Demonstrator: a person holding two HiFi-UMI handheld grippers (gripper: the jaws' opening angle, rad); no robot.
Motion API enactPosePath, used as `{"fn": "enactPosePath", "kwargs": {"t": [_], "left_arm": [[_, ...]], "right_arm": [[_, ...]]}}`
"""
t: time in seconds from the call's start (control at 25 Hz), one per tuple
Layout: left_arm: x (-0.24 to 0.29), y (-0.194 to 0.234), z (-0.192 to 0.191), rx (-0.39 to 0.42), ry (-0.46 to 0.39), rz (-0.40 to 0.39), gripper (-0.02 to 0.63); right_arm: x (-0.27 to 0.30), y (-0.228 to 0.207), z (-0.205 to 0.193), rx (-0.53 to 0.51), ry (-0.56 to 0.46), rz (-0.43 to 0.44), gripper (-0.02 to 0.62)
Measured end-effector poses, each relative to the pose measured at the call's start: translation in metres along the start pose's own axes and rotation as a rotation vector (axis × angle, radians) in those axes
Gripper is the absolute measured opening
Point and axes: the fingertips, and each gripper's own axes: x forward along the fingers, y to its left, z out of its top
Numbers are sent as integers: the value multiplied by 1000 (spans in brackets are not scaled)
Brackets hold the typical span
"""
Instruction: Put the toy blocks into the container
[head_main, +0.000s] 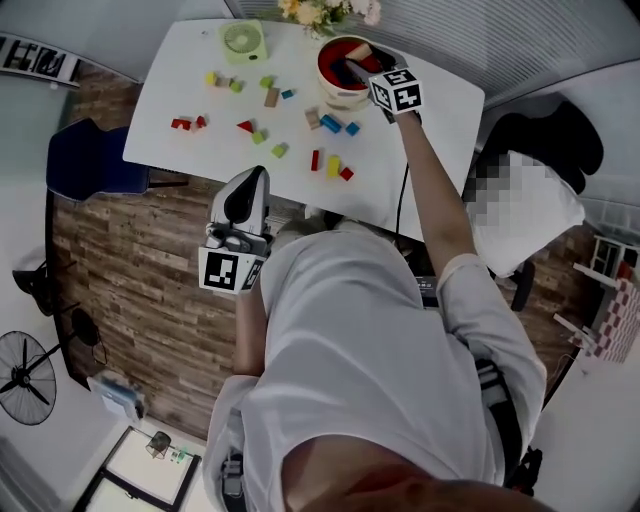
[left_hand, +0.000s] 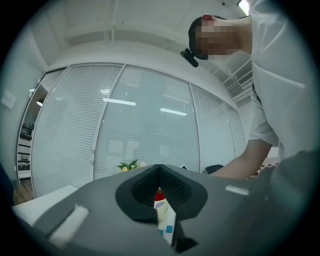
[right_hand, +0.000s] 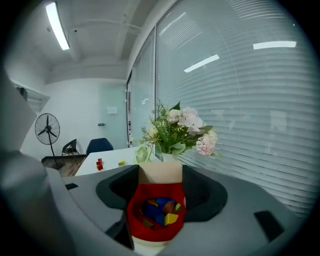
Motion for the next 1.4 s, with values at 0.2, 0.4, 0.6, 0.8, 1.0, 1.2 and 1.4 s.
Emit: {"fn": "enactPosePath", "kwargs": {"t": [0.2, 0.4, 0.6, 0.8, 1.0, 1.2, 1.4], "left_arm": [[-2, 2, -1, -7, 0, 12, -2], [0, -2, 0, -8, -2, -5, -2], [6, -7, 1, -10, -4, -26, -2], [13, -6, 1, -11, -12, -46, -3], [17, -7, 0, 24, 9, -47, -3], [23, -11, 0, 14, 18, -66, -2], [33, -25, 1, 64, 38, -98, -2]], "right_arm": [[14, -2, -6, 14, 62, 7, 279], [16, 2, -5, 26, 87, 23, 428], [3, 6, 3, 10, 50, 29, 371], [-20, 14, 16, -1, -30, 18, 262], [-72, 27, 42, -11, -173, -38, 38], [-154, 57, 65, -13, -287, -107, 2], [-235, 89, 69, 18, -373, -159, 0]]}}
